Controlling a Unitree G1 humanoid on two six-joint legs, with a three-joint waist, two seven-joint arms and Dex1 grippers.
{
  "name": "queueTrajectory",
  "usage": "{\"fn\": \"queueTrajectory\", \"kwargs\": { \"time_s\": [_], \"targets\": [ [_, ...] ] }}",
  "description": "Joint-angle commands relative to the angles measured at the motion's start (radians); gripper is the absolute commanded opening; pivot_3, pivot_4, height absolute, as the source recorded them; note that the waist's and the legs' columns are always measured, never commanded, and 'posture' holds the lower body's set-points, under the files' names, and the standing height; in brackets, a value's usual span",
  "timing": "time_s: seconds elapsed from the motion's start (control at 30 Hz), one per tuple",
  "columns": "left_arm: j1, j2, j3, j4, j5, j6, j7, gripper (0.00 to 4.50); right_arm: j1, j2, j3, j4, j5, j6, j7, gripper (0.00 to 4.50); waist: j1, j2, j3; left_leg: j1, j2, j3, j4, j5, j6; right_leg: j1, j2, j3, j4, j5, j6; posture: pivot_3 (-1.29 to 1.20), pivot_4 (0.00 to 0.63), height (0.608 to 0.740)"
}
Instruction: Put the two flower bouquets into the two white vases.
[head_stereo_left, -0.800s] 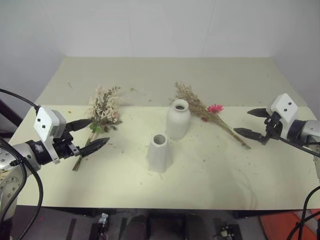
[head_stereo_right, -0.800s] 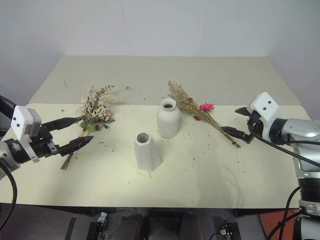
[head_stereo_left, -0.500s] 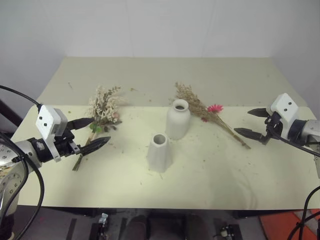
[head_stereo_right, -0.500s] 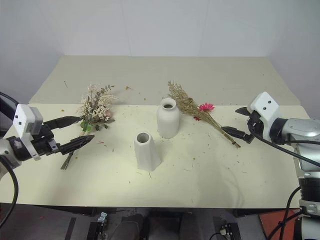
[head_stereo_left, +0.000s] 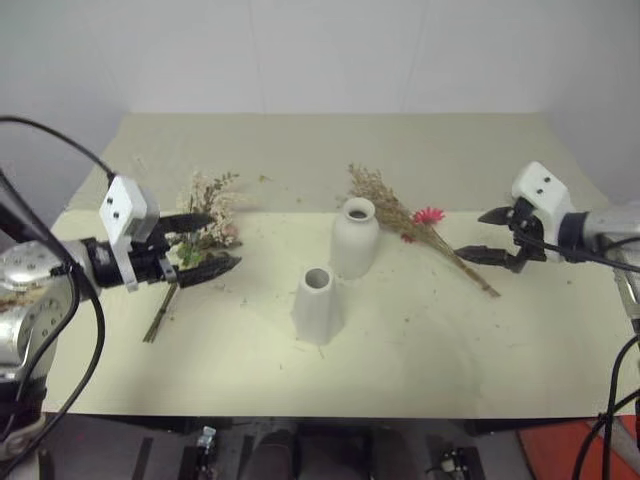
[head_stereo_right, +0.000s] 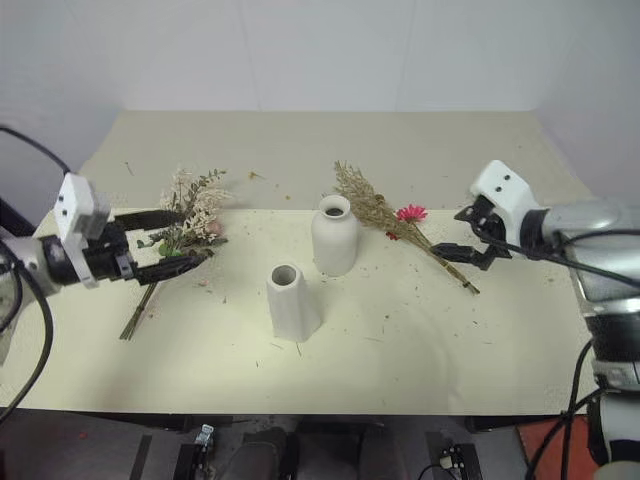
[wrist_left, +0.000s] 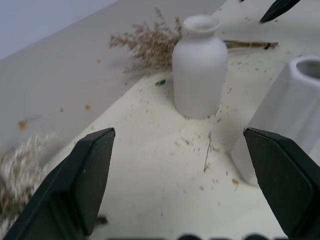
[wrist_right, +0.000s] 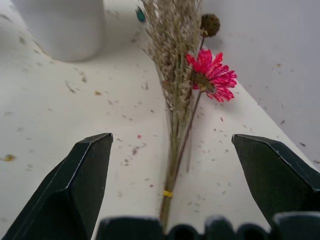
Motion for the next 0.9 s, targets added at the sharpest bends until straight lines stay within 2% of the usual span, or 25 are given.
{"fn": "queueTrajectory", "kwargs": {
  "time_s": [0.03, 0.23, 0.5, 0.6, 0.7, 0.77, 0.8, 0.9],
  "targets": [
    [-0.065, 0.012, -0.02, 0.025, -0.011, 0.012, -0.039, 4.49, -0.083, 0.031, 0.078, 0.118, -0.081, -0.009, 0.023, 4.5, -0.002, 0.0, 0.0, -0.001, 0.0, 0.0, 0.0, 0.0, 0.0, -0.001, 0.0, 0.0, 0.0, 0.0, 0.0, 0.0, 0.15, 0.74],
    [-0.091, 0.019, -0.034, 0.035, -0.01, 0.02, -0.083, 4.49, -0.212, 0.123, 0.169, 0.343, -0.174, -0.071, 0.053, 4.5, -0.014, 0.0, 0.0, -0.004, 0.0, 0.001, 0.0, 0.002, -0.002, -0.004, 0.0, 0.001, 0.001, 0.0, 0.0, 0.0, 0.15, 0.74],
    [-0.113, 0.025, -0.002, 0.03, -0.031, 0.049, -0.088, 4.49, -0.348, 0.242, 0.22, 0.668, -0.278, -0.238, 0.059, 4.5, -0.025, 0.0, 0.0, -0.003, 0.0, 0.001, 0.0, 0.002, -0.003, -0.004, 0.001, 0.001, 0.002, 0.0, 0.0, 0.0, 0.15, 0.74],
    [-0.135, 0.025, 0.015, 0.037, -0.051, 0.062, -0.092, 4.5, -0.383, 0.287, 0.219, 0.777, -0.317, -0.285, 0.025, 3.93, -0.027, 0.0, 0.0, -0.003, 0.001, 0.001, 0.0, 0.002, -0.004, -0.004, 0.001, 0.002, 0.002, 0.0, 0.0, 0.0, 0.15, 0.74],
    [-0.148, 0.032, 0.024, 0.039, -0.065, 0.077, -0.093, 4.5, -0.406, 0.309, 0.211, 0.849, -0.338, -0.325, 0.011, 2.96, -0.027, 0.0, 0.0, -0.003, 0.0, 0.001, 0.0, 0.004, -0.006, -0.004, 0.001, 0.002, 0.002, 0.0, 0.0, 0.0, 0.15, 0.74],
    [-0.147, 0.036, 0.025, 0.036, -0.064, 0.079, -0.097, 4.5, -0.417, 0.317, 0.206, 0.879, -0.347, -0.344, 0.008, 2.09, -0.027, 0.0, 0.0, -0.003, 0.0, 0.001, 0.001, 0.005, -0.008, -0.004, 0.001, 0.002, 0.002, 0.0, 0.0, 0.0, 0.15, 0.74],
    [-0.146, 0.037, 0.025, 0.036, -0.063, 0.079, -0.097, 4.5, -0.422, 0.32, 0.203, 0.89, -0.349, -0.35, 0.006, 1.92, -0.027, 0.0, 0.0, -0.003, 0.0, 0.001, 0.0, 0.006, -0.009, -0.004, 0.001, 0.002, 0.002, 0.0, 0.0, 0.0, 0.15, 0.74],
    [-0.141, 0.035, 0.026, 0.032, -0.063, 0.08, -0.097, 4.5, -0.433, 0.327, 0.183, 0.909, -0.344, -0.347, -0.004, 0.89, -0.027, 0.0, 0.0, -0.003, 0.0, 0.001, 0.0, 0.006, -0.01, -0.004, 0.001, 0.002, 0.002, 0.0, 0.0, 0.0, 0.15, 0.74]
  ]
}}
